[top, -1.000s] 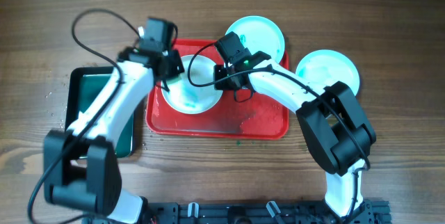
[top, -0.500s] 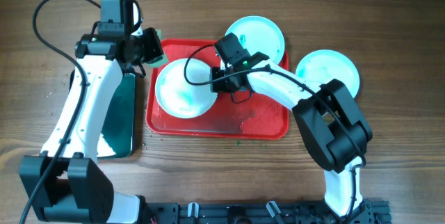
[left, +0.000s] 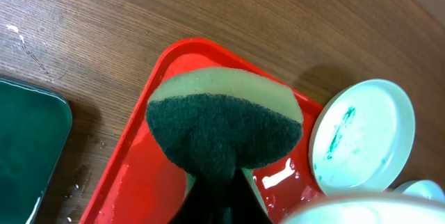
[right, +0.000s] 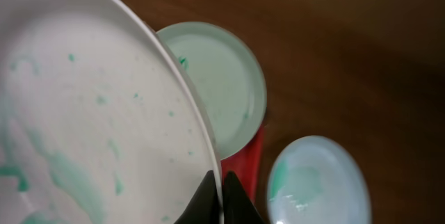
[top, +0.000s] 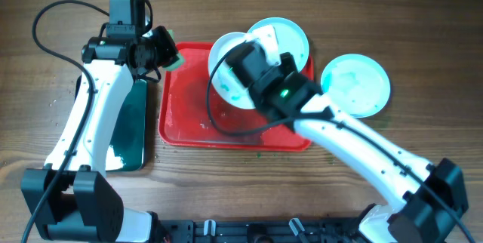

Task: Clean dirty plates on tray and stack at the side
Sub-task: 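Lift the plate with the right gripper and stack it on the right plate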

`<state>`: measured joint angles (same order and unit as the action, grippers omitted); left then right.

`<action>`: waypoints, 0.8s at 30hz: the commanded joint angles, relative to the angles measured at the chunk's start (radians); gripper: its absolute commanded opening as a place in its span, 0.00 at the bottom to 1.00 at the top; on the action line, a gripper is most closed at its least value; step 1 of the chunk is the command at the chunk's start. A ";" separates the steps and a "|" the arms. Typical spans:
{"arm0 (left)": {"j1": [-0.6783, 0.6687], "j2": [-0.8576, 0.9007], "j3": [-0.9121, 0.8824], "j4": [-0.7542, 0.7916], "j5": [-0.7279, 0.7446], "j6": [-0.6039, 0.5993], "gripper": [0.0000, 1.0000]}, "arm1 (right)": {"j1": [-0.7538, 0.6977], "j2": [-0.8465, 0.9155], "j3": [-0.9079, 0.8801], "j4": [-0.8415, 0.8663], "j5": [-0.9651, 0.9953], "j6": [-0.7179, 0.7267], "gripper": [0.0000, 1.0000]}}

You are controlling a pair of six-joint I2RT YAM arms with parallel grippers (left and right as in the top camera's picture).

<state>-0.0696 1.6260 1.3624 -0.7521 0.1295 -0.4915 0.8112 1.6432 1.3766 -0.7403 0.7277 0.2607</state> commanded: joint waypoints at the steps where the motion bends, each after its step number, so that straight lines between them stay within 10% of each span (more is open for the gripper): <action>1: 0.007 0.010 -0.002 0.006 0.016 -0.042 0.04 | 0.119 0.013 0.003 -0.039 0.443 -0.052 0.04; 6: 0.007 0.010 -0.002 0.006 0.016 -0.042 0.04 | 0.229 0.013 0.003 -0.036 0.744 -0.056 0.04; 16: 0.007 0.010 -0.002 -0.016 0.016 -0.045 0.04 | 0.291 0.013 0.003 -0.003 0.744 -0.074 0.04; 24: 0.002 0.011 -0.005 -0.062 0.016 -0.046 0.04 | 0.145 0.005 0.003 -0.088 0.092 0.047 0.04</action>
<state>-0.0700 1.6260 1.3624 -0.8009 0.1299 -0.5224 1.0531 1.6520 1.3762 -0.7811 1.1801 0.2321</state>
